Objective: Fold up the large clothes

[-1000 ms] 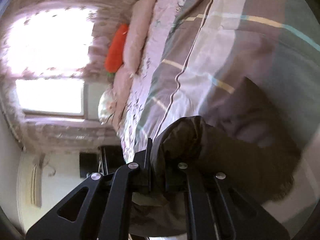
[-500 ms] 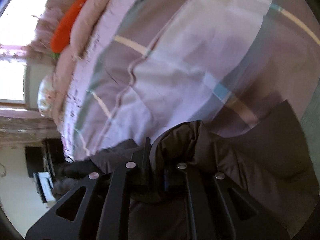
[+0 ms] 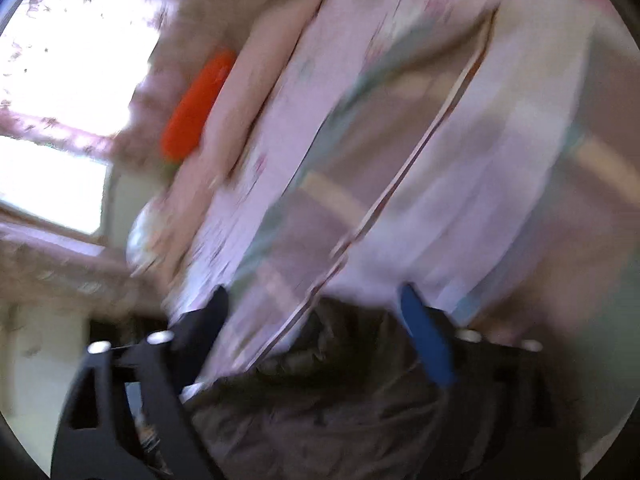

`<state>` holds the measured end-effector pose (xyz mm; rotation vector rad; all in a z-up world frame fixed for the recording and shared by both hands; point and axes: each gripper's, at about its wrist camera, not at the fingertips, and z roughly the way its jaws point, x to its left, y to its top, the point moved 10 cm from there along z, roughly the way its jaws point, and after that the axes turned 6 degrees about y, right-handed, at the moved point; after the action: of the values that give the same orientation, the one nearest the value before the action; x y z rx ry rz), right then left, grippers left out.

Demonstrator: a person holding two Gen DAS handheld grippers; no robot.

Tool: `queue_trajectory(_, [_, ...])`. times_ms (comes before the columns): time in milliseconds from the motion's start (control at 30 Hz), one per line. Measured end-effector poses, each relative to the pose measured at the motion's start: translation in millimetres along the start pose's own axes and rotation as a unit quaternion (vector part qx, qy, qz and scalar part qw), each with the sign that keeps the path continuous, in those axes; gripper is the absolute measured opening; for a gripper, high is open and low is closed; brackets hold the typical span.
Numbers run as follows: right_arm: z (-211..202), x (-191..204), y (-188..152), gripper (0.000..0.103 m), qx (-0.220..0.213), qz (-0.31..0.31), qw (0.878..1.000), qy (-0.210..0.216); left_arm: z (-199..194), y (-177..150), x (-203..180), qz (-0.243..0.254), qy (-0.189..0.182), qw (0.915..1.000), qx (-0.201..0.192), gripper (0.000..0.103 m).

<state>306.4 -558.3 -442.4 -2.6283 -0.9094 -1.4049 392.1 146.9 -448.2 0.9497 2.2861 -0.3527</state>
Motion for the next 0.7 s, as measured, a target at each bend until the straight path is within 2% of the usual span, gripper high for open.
queue_trajectory(33, [-9,5,2,0.090,-0.003,-0.023,1.000,-0.017,-18,6,1,0.007,0.025,0.9988,-0.041,0.052])
queue_trajectory(67, [-15,15,-2,0.089,0.000,-0.049,0.998,-0.027,-31,8,-3,0.025,0.045,0.9963,-0.069,0.052])
queue_trajectory(100, [-20,24,-8,0.089,0.000,-0.075,0.997,-0.037,-51,2,-17,0.082,0.081,0.9878,-0.105,0.052])
queue_trajectory(133, [-27,43,-22,0.088,0.000,-0.127,0.991,-0.048,-62,-8,-30,0.137,0.113,0.9759,-0.127,0.052])
queue_trajectory(167, [-27,59,-37,0.086,0.005,-0.172,0.984,-0.054,-73,-30,-54,0.221,0.157,0.9495,-0.158,0.053])
queue_trajectory(200, [-26,74,-56,0.079,0.015,-0.217,0.974,-0.064,-76,-47,-66,0.265,0.180,0.9318,-0.170,0.053])
queue_trajectory(233, [-17,90,-86,0.066,0.037,-0.270,0.959,-0.079,-72,-73,-81,0.315,0.202,0.9117,-0.171,0.052])
queue_trajectory(300, [6,112,-142,0.054,0.088,-0.327,0.938,-0.078,-43,-130,-102,0.396,0.224,0.8799,-0.138,0.049])
queue_trajectory(333, [16,119,-162,0.050,0.105,-0.343,0.930,-0.076,-26,-156,-108,0.426,0.226,0.8683,-0.117,0.041])
queue_trajectory(367, [27,125,-182,0.050,0.118,-0.362,0.921,-0.078,-2,-188,-113,0.461,0.233,0.8514,-0.091,0.033])
queue_trajectory(433, [46,131,-209,0.050,0.129,-0.393,0.906,-0.095,29,-213,-112,0.487,0.257,0.8317,-0.069,0.029])
queue_trajectory(533, [74,128,-225,0.050,0.132,-0.398,0.900,-0.120,66,-218,-101,0.488,0.299,0.8165,-0.076,0.027])
queue_trajectory(633, [99,117,-232,0.051,0.140,-0.412,0.888,-0.147,89,-207,-81,0.464,0.333,0.8183,-0.062,0.027])
queue_trajectory(700, [111,108,-235,0.052,0.149,-0.418,0.881,-0.163,98,-199,-74,0.459,0.352,0.8139,-0.053,0.027])
